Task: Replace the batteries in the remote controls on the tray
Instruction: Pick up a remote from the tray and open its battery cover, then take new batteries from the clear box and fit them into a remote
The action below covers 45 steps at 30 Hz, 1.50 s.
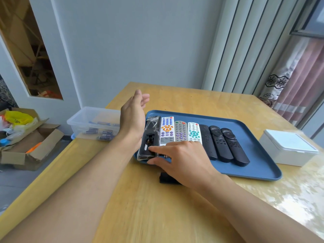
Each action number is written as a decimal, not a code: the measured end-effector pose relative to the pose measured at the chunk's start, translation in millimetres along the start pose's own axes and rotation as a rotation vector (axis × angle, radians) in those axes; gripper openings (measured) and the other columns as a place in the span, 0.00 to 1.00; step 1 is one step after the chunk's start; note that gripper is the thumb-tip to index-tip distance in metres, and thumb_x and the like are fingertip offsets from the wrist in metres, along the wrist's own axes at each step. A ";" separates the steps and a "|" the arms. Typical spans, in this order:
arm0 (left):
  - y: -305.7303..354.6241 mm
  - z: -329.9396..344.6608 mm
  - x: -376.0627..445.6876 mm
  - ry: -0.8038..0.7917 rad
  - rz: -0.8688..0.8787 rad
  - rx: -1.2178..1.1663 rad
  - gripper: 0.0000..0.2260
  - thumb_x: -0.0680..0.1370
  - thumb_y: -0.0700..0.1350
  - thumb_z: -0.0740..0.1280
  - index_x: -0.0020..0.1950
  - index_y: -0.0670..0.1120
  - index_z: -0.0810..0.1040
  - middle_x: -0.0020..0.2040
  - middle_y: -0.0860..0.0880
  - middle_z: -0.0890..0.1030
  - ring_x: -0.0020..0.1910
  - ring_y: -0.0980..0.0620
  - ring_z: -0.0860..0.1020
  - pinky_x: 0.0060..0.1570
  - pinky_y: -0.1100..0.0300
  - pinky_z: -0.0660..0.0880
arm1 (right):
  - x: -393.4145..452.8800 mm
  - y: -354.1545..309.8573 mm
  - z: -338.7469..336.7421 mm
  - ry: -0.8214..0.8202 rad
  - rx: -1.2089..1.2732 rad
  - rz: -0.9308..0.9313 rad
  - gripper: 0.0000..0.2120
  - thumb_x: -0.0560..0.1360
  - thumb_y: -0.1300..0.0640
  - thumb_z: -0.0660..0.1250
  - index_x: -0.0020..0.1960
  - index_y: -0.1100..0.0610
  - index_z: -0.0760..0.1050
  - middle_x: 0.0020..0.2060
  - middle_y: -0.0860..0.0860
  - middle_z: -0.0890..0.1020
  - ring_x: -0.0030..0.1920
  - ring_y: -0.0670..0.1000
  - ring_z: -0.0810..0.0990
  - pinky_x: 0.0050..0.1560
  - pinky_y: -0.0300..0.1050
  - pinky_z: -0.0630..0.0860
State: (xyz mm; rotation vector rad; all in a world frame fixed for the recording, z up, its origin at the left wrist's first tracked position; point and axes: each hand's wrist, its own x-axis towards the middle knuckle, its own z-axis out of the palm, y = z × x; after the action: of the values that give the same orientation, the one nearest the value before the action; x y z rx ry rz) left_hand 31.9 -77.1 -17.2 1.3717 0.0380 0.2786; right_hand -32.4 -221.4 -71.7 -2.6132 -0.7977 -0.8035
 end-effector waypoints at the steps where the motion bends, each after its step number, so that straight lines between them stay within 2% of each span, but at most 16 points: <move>1: -0.8 0.7 0.1 0.002 0.004 0.000 0.16 0.85 0.55 0.56 0.51 0.52 0.82 0.59 0.52 0.83 0.63 0.55 0.78 0.68 0.56 0.68 | 0.1 0.3 0.4 -0.002 0.002 0.008 0.21 0.74 0.32 0.59 0.59 0.39 0.82 0.33 0.44 0.84 0.33 0.49 0.81 0.27 0.44 0.72; 5: -2.4 1.8 1.1 0.024 0.031 -0.007 0.17 0.85 0.55 0.56 0.51 0.51 0.82 0.57 0.52 0.84 0.62 0.55 0.79 0.68 0.56 0.69 | 2.0 -3.3 6.9 -0.013 -0.013 0.039 0.20 0.74 0.33 0.60 0.58 0.40 0.82 0.34 0.46 0.84 0.34 0.51 0.82 0.28 0.43 0.69; 9: -4.5 3.5 1.7 0.027 0.057 -0.004 0.17 0.85 0.55 0.56 0.51 0.50 0.82 0.56 0.52 0.84 0.60 0.56 0.79 0.68 0.57 0.70 | 1.4 -0.1 7.2 -0.107 0.000 0.064 0.26 0.74 0.29 0.55 0.62 0.38 0.79 0.43 0.46 0.87 0.41 0.51 0.84 0.33 0.45 0.72; 12: -8.3 4.9 1.2 0.017 0.073 0.013 0.17 0.85 0.54 0.56 0.50 0.50 0.82 0.56 0.51 0.84 0.61 0.55 0.80 0.69 0.56 0.70 | 0.7 3.0 0.7 -0.107 -0.007 0.071 0.31 0.72 0.26 0.51 0.64 0.38 0.78 0.43 0.45 0.87 0.42 0.49 0.85 0.35 0.46 0.76; 15: -10.4 6.2 -1.3 0.000 0.063 0.013 0.16 0.85 0.54 0.57 0.50 0.50 0.82 0.56 0.51 0.84 0.61 0.55 0.80 0.70 0.57 0.70 | 0.7 10.8 -15.6 0.001 0.025 0.187 0.25 0.72 0.26 0.56 0.51 0.40 0.84 0.36 0.42 0.85 0.34 0.43 0.80 0.34 0.43 0.77; 17: -12.8 8.4 -4.7 -0.015 0.069 0.015 0.15 0.85 0.54 0.57 0.50 0.50 0.82 0.55 0.51 0.84 0.60 0.55 0.80 0.70 0.56 0.70 | 0.9 23.5 -29.6 0.055 0.012 0.307 0.25 0.75 0.29 0.57 0.36 0.47 0.80 0.26 0.44 0.78 0.27 0.44 0.73 0.32 0.43 0.74; 18: -14.4 10.3 -7.9 -0.028 0.088 0.041 0.15 0.85 0.54 0.58 0.50 0.51 0.82 0.55 0.52 0.84 0.60 0.56 0.80 0.69 0.56 0.71 | 0.5 31.9 -36.8 0.073 0.024 0.381 0.26 0.77 0.31 0.57 0.35 0.49 0.78 0.22 0.45 0.75 0.26 0.46 0.72 0.31 0.44 0.72; 22: -29.7 25.3 -34.9 -0.168 0.270 0.302 0.07 0.83 0.50 0.64 0.55 0.54 0.81 0.56 0.58 0.83 0.60 0.60 0.79 0.65 0.57 0.74 | -5.6 77.7 -70.6 0.256 0.268 0.641 0.17 0.83 0.42 0.58 0.43 0.47 0.79 0.21 0.45 0.72 0.26 0.48 0.69 0.34 0.49 0.70; 24: -36.5 39.9 -52.0 -0.278 0.406 0.425 0.09 0.81 0.49 0.67 0.60 0.53 0.80 0.59 0.60 0.82 0.63 0.61 0.77 0.65 0.60 0.72 | -12.1 102.9 -92.8 0.313 0.275 0.695 0.12 0.84 0.48 0.59 0.50 0.46 0.80 0.22 0.45 0.72 0.27 0.46 0.70 0.33 0.46 0.69; 26: -36.2 59.0 -65.9 -0.397 0.501 0.518 0.12 0.79 0.46 0.70 0.63 0.54 0.78 0.61 0.62 0.80 0.64 0.63 0.75 0.65 0.67 0.68 | -21.5 129.3 -113.0 0.201 0.161 0.754 0.09 0.81 0.52 0.62 0.56 0.44 0.81 0.27 0.43 0.74 0.34 0.48 0.75 0.35 0.45 0.71; 28: -31.1 89.8 -82.4 -0.499 0.551 0.594 0.16 0.78 0.45 0.71 0.65 0.55 0.76 0.63 0.62 0.79 0.64 0.65 0.73 0.63 0.74 0.64 | -39.3 153.7 -141.9 -0.050 -0.078 0.826 0.18 0.77 0.55 0.65 0.65 0.42 0.77 0.36 0.43 0.79 0.44 0.53 0.79 0.38 0.45 0.71; 32: -28.3 157.7 -108.7 -0.638 0.458 0.680 0.25 0.78 0.49 0.71 0.74 0.56 0.68 0.69 0.58 0.74 0.68 0.59 0.70 0.64 0.69 0.63 | -69.8 181.3 -193.0 -0.532 -0.417 0.876 0.34 0.72 0.60 0.61 0.77 0.46 0.64 0.61 0.52 0.79 0.58 0.57 0.78 0.42 0.44 0.73; 35: -39.7 210.7 -121.2 -0.800 0.350 0.809 0.38 0.78 0.50 0.70 0.82 0.53 0.53 0.81 0.54 0.59 0.79 0.54 0.56 0.73 0.60 0.56 | -85.2 188.9 -203.6 -0.735 -0.626 0.761 0.28 0.72 0.59 0.62 0.72 0.50 0.68 0.52 0.51 0.78 0.49 0.55 0.78 0.37 0.42 0.69; 38: -52.5 243.9 -122.9 -0.858 0.292 0.941 0.47 0.78 0.52 0.71 0.83 0.50 0.39 0.83 0.49 0.46 0.82 0.50 0.45 0.78 0.53 0.48 | -92.6 191.6 -195.0 -0.727 -0.704 0.626 0.16 0.72 0.53 0.64 0.59 0.54 0.74 0.40 0.49 0.74 0.43 0.55 0.78 0.38 0.44 0.67; 42: -62.8 265.0 -114.2 -0.815 0.248 1.029 0.53 0.75 0.59 0.73 0.82 0.46 0.35 0.83 0.42 0.49 0.82 0.44 0.44 0.78 0.50 0.46 | -92.0 192.2 -192.6 -0.689 -0.731 0.546 0.12 0.74 0.44 0.62 0.46 0.53 0.69 0.33 0.48 0.69 0.39 0.54 0.75 0.41 0.46 0.68; 45: -67.6 270.4 -104.8 -0.814 0.208 1.037 0.58 0.70 0.63 0.76 0.82 0.48 0.38 0.79 0.41 0.61 0.79 0.42 0.55 0.71 0.50 0.61 | -91.7 190.5 -193.1 -0.677 -0.750 0.472 0.09 0.74 0.48 0.62 0.42 0.54 0.69 0.32 0.48 0.69 0.33 0.51 0.72 0.37 0.45 0.66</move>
State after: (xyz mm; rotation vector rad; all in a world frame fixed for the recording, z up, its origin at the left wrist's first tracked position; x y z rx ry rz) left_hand -6.7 -371.3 -42.1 2.4358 -0.7311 -0.1931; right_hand -66.5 -494.2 8.1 -3.5953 0.0754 -0.0416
